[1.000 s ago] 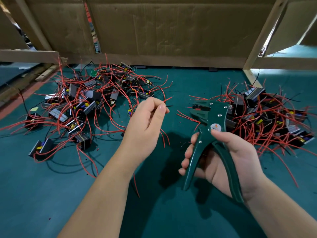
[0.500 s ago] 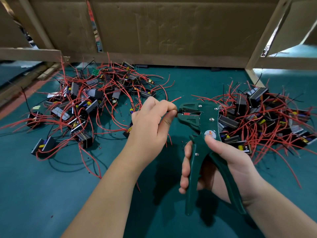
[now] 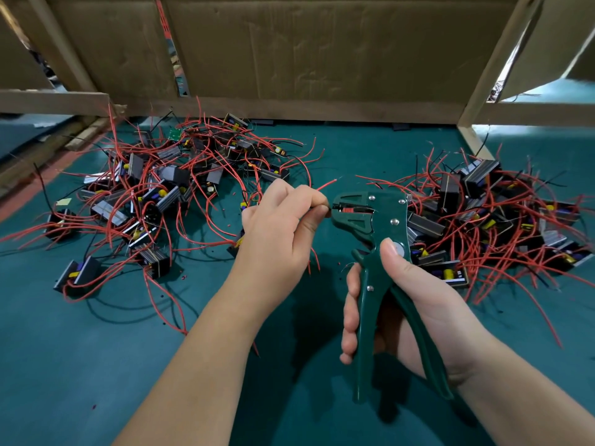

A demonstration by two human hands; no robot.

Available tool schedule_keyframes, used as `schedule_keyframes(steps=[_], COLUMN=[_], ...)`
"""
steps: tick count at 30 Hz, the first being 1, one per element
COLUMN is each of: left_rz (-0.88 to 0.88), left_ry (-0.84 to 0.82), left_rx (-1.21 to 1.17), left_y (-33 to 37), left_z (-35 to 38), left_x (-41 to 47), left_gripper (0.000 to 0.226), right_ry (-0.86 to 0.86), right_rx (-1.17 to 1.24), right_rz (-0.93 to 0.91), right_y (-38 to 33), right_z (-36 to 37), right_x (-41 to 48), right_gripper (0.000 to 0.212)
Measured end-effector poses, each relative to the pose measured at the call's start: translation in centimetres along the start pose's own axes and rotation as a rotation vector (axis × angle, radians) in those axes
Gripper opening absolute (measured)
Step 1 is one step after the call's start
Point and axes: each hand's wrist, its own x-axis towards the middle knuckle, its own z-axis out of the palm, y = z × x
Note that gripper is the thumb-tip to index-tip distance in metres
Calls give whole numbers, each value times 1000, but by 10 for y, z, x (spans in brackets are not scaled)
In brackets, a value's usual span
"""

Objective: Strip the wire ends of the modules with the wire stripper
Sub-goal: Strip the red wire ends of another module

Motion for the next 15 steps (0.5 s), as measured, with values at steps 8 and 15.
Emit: schedule_keyframes(steps=[8,15], left_rz=[-54,-465], left_ry=[-73,118], left_rx=[-157,-800], left_y=[-4,8], left_z=[11,15], left_x=[-5,0], left_gripper=[30,31], right_ry=[239,-19], right_rx=[16,64], right_rz=[-69,-89], right_y=[2,3], right_z=[4,1], right_x=[0,4], right_gripper=[51,62])
